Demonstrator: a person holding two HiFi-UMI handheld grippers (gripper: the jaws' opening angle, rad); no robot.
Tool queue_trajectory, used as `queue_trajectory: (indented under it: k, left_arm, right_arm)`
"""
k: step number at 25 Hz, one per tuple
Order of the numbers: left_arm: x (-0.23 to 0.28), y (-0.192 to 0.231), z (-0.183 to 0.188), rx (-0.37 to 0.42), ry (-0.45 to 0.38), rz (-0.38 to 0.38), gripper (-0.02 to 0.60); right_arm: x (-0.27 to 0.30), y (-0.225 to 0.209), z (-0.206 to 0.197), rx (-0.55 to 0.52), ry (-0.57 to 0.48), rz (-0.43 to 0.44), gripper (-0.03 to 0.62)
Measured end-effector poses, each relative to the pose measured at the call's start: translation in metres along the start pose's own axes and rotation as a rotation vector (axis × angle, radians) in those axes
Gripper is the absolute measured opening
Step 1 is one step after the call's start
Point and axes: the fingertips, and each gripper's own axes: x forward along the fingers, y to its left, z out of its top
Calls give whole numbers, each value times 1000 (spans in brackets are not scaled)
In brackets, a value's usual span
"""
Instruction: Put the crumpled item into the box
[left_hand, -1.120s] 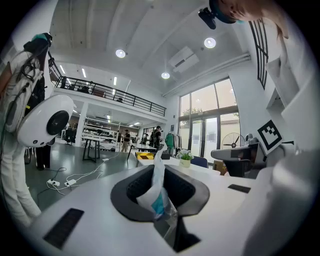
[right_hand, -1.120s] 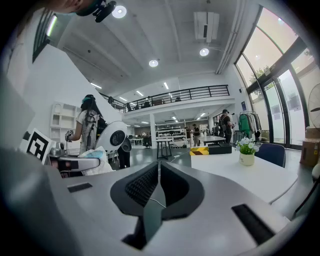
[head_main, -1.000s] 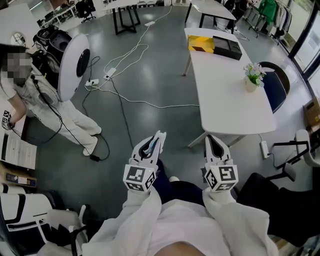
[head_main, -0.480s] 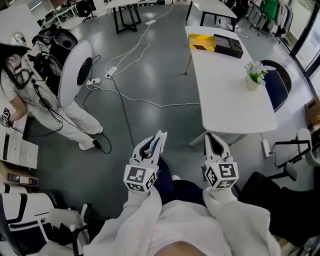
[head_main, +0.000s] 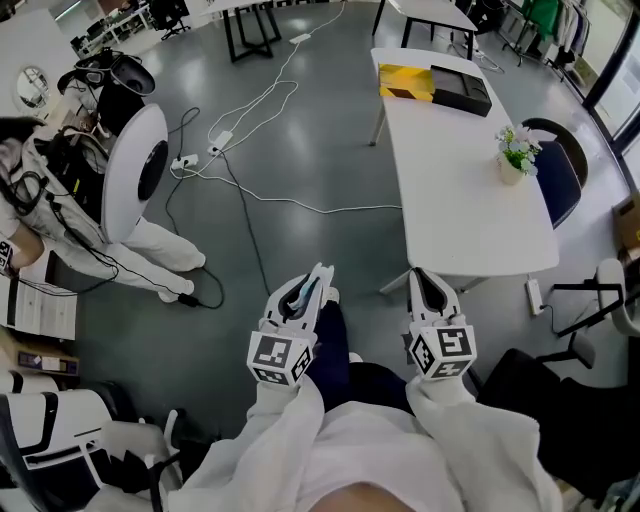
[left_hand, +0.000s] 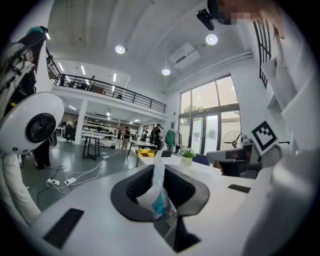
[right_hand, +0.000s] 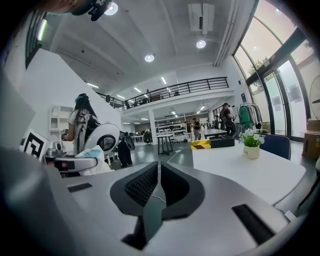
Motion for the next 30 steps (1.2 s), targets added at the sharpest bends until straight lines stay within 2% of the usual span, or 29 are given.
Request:
queue_trajectory:
  k: [13,30]
  left_arm:
    - [77,60,28,-17,-9,-9,57]
    - [187,142,62,-9,2,-105,57]
  right_arm:
    - [87,-21,29,1,11,-23,43]
    - [204,-41,65,31,10,-102,43]
